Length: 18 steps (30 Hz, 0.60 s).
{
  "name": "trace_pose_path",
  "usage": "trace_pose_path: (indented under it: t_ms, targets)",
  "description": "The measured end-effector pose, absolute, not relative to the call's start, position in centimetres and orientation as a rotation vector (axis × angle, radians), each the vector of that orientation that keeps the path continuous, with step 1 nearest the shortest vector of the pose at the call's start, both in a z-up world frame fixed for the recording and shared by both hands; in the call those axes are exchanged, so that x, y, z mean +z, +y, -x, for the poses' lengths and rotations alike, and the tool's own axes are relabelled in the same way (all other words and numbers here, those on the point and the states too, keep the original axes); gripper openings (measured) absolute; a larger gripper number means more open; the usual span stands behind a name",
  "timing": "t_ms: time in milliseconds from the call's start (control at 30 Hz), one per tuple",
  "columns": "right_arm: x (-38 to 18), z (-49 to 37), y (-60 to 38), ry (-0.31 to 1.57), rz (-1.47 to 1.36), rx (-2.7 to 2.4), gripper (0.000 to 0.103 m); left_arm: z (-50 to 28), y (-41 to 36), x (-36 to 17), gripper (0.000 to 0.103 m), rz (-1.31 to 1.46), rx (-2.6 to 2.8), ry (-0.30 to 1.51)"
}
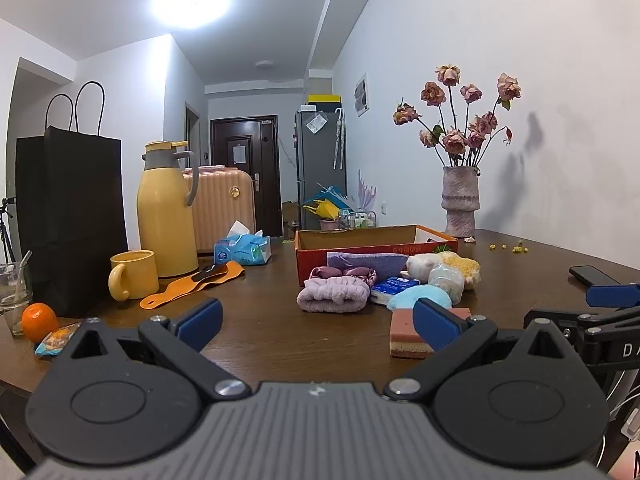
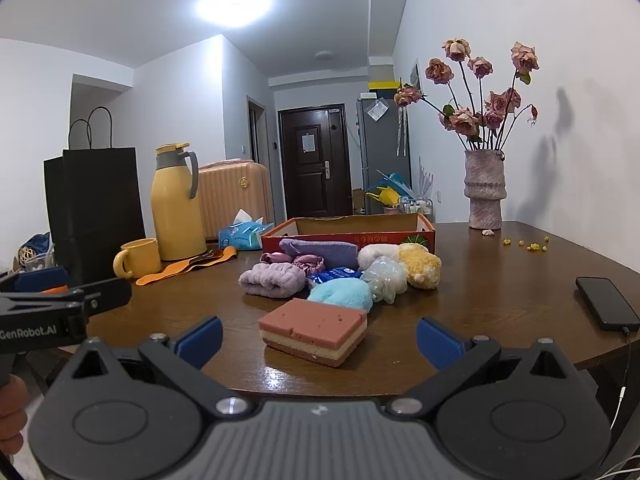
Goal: Organize soft objects
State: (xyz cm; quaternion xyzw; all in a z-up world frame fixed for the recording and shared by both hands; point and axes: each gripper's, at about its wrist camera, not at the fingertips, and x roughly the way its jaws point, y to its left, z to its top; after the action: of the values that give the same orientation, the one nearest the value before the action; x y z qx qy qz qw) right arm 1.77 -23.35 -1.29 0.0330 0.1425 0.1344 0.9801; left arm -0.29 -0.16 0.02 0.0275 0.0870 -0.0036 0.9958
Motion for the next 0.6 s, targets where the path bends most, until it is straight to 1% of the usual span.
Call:
trace_pose_path:
  t_ms: [600]
  targets:
    - [-1.44,-1.82,-23.35,0.287,-0.069,0.268,0.103,0.50,-0.34,-0.03,0.103,-0.059,-0.008,0.169]
